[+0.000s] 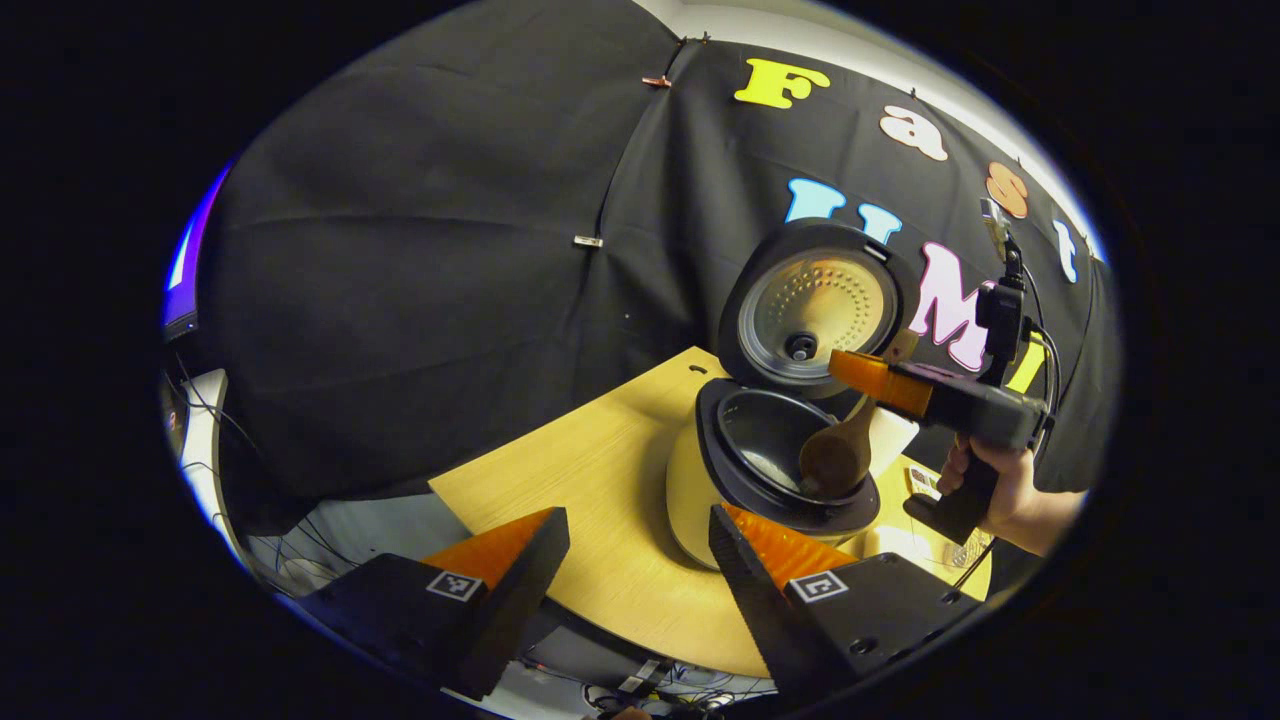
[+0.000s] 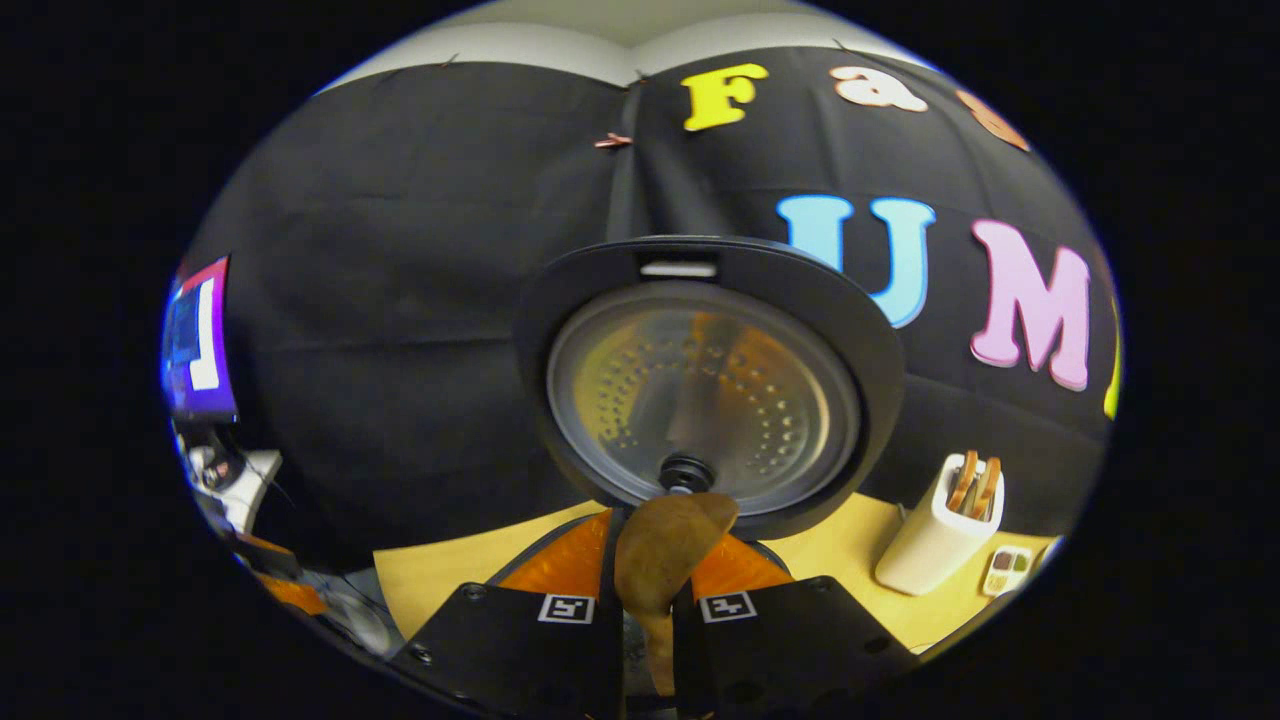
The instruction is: Close the left gripper, press the button to open the rice cooker; take a wooden spoon from the chopstick holder with the right hand, scoop a spoonful of rice and pour it into the rice cooker, then put the wooden spoon back into the chopstick holder.
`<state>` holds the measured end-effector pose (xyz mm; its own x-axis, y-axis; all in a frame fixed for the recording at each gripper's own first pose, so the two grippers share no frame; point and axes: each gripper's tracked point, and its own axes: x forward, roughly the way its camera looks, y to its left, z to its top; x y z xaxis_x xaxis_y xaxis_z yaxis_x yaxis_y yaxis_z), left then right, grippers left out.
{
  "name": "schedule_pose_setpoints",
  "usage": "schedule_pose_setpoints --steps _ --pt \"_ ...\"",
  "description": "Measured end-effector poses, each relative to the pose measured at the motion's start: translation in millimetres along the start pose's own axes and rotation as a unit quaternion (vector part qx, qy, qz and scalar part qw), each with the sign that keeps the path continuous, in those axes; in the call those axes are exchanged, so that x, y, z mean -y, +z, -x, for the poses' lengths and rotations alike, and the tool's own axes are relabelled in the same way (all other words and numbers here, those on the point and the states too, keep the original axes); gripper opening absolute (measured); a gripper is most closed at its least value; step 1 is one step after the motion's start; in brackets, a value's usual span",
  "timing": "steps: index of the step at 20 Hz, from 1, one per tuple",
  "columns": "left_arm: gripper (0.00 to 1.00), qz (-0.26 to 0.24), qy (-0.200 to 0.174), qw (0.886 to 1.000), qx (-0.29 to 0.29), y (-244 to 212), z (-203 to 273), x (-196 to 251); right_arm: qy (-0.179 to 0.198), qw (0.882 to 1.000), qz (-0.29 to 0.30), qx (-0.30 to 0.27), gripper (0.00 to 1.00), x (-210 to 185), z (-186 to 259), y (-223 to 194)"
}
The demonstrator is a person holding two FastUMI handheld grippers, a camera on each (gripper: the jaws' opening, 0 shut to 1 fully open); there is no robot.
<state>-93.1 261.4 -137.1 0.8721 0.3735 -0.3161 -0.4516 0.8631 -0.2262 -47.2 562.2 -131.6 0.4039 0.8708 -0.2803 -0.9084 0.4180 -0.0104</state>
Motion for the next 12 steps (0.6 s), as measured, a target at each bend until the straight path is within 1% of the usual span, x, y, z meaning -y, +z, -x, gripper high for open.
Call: schedule_pose_setpoints --steps 2,4,6,9,10,11,12 --pt "0.95 -0.003 0.002 1.000 0.006 3.1 -0.4 1.2 0.021 0.999 0.045 0.000 0.23 -15.9 4.1 -5.9" --pt "0.95 -0.009 0.000 1.000 0.009 5.6 -0.2 2.7 0.033 0.998 0.060 -0.002 0.24 -24.5 4.8 -10.6" --pt "0.95 -0.020 -0.001 1.000 0.009 5.1 0.6 4.3 0.032 0.999 0.044 -0.007 0.24 -21.5 5.1 -9.4" --pt "0.96 -0.024 -0.007 1.000 0.011 8.1 2.3 10.8 0.016 1.000 0.010 0.003 0.24 -8.2 8.2 5.9" --pt "0.95 -0.024 -0.009 1.000 0.010 8.1 0.6 15.9 0.009 1.000 -0.006 0.005 0.19 -2.0 10.3 10.9" --pt "0.95 -0.025 -0.011 1.000 0.011 8.5 0.3 19.7 0.002 1.000 -0.024 0.009 0.24 4.5 13.8 16.7" --pt "0.95 -0.026 -0.013 1.000 0.011 8.3 0.3 22.3 -0.005 0.999 -0.045 0.014 0.19 12.7 17.0 23.3"
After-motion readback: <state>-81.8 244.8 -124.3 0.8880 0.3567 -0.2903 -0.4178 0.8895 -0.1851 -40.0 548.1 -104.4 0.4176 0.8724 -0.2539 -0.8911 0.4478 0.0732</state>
